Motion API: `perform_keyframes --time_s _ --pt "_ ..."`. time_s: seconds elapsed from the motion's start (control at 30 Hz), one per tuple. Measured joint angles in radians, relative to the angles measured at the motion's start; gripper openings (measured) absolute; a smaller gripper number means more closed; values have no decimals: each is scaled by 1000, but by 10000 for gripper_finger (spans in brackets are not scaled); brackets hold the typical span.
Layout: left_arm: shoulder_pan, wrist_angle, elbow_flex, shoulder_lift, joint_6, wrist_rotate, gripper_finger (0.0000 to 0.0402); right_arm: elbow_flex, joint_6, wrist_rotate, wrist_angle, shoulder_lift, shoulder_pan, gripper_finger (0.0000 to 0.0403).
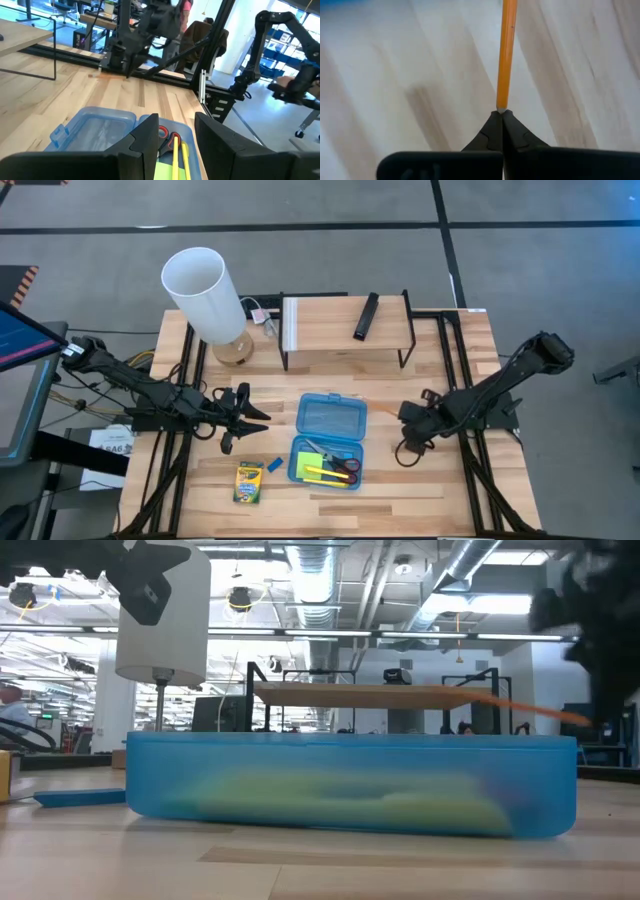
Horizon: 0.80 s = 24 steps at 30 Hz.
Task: Pack school essentials
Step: Put the brown pencil into the blue supply box
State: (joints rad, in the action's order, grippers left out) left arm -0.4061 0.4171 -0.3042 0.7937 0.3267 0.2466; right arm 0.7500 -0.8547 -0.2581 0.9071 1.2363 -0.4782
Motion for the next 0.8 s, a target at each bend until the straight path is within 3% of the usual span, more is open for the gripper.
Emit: perform_keyframes --time_s 0.17,0.37,0.6,0.8 --pt "0 0 0 0 0 1 114 107 109 -34 -136 71 9 0" --pt "0 -1 0 -2 0 -10 114 268 247 -24 -210 282 20 0" --pt "0 -3 0 -5 0 -15 114 455 368 79 -250 525 27 0" --pt "0 -8 0 -5 0 -19 114 547 392 189 -249 636 51 4"
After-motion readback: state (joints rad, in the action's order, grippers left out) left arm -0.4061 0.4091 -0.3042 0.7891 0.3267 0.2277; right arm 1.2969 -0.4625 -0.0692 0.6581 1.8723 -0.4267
